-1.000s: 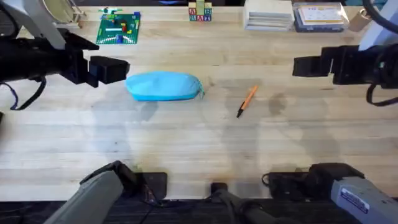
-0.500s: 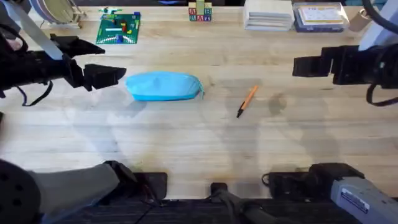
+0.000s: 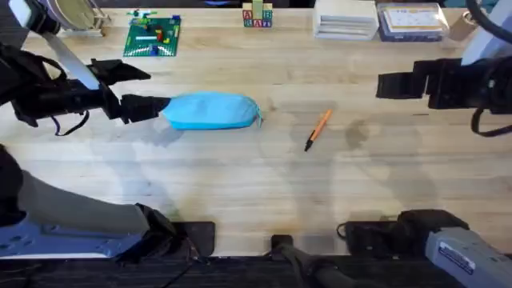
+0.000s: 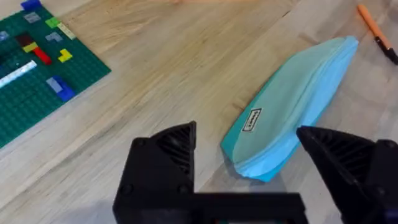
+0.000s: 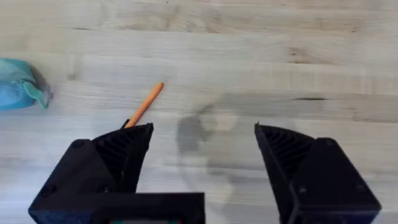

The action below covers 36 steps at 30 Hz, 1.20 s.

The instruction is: Unzip the bag, pick up the pens from the table one at a time and place them inside, then zip the bag closed.

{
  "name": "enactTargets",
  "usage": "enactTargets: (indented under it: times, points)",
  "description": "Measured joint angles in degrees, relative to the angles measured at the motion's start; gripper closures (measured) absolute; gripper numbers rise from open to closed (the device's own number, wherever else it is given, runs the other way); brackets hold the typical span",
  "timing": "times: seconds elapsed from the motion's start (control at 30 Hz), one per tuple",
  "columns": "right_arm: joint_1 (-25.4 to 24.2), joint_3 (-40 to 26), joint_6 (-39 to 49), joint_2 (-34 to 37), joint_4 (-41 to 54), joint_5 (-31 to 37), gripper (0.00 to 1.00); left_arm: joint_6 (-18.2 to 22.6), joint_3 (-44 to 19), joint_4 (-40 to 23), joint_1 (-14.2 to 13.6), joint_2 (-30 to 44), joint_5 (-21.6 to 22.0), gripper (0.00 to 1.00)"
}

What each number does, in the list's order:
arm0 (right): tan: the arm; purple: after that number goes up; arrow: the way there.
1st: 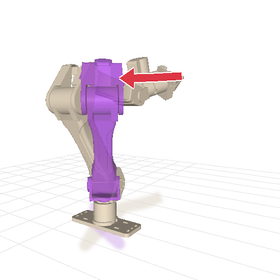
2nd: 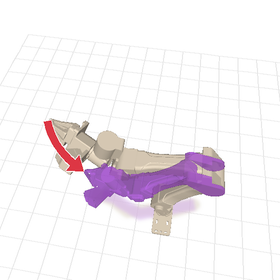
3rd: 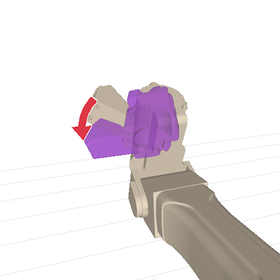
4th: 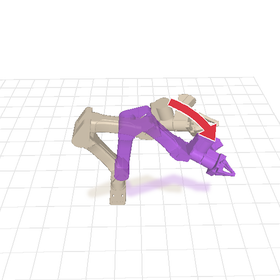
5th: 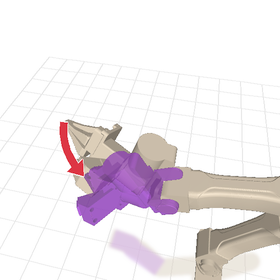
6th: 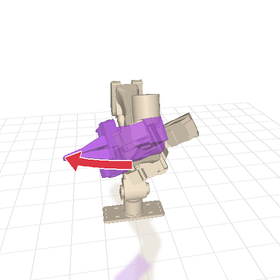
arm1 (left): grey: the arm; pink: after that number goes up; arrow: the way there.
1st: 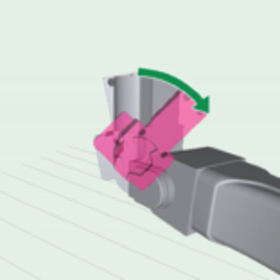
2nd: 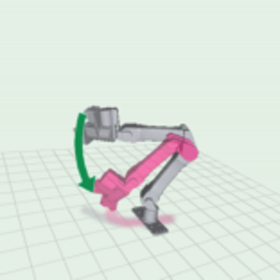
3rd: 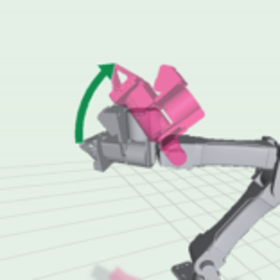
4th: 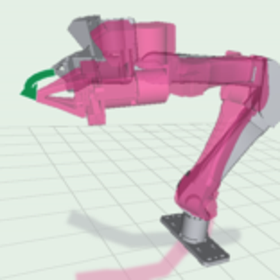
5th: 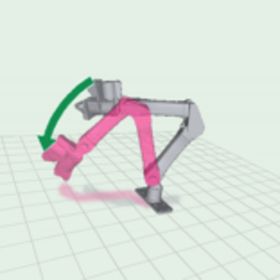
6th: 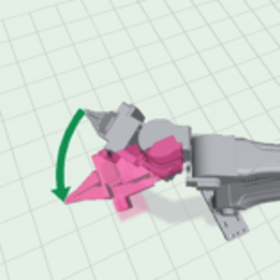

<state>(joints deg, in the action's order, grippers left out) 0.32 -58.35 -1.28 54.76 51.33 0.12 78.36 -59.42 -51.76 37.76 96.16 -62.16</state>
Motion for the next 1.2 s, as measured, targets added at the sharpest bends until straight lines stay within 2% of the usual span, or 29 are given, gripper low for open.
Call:
enactTargets:
  times: [0.47, 0.7, 0.87, 0.9, 0.93, 0.97, 1.07, 1.2]
  points:
    - [0.0, 0.0, 0.0, 0.0, 0.0, 0.0, 0.004, 1.6, 0.0, 0.4, 0.0, 0.4, -2.4, 0.01]
    - [0.0, 0.0, 0.0, 0.0, 0.0, 0.0, 0.004, 8.5, 0.0, 0.4, 0.0, 0.4, -2.6, 0.01]
    - [0.0, 0.0, 0.0, 0.0, 0.0, 0.0, 0.004, 11.5, 0.0, 0.2, 0.0, 0.4, -2.8, 0.01]
    - [0.0, 0.0, 0.0, 0.0, 0.0, 0.0, 0.004, 12.3, 0.0, -0.5, 0.0, 0.4, -2.8, 0.01]
    - [0.0, 0.0, 0.0, 0.0, 0.0, 0.0, 0.004, 17.9, -0.2, -5.7, 0.0, 0.4, -2.8, 0.008]
    - [0.0, 0.0, 0.0, 0.0, 0.0, 0.0, 0.004, 19.4, -0.2, -6.9, 0.0, 0.4, -2.8, 0.011]
    - [0.0, 0.0, 0.0, 0.0, 0.0, 0.0, 0.004, 22.9, -0.2, -9.0, 0.0, 0.4, -2.5, 0.01]
    - [0.0, 0.0, 0.0, 0.0, 0.0, 0.0, 0.004, 24.9, -0.2, -9.3, 0.0, 0.4, -1.0, 0.009]
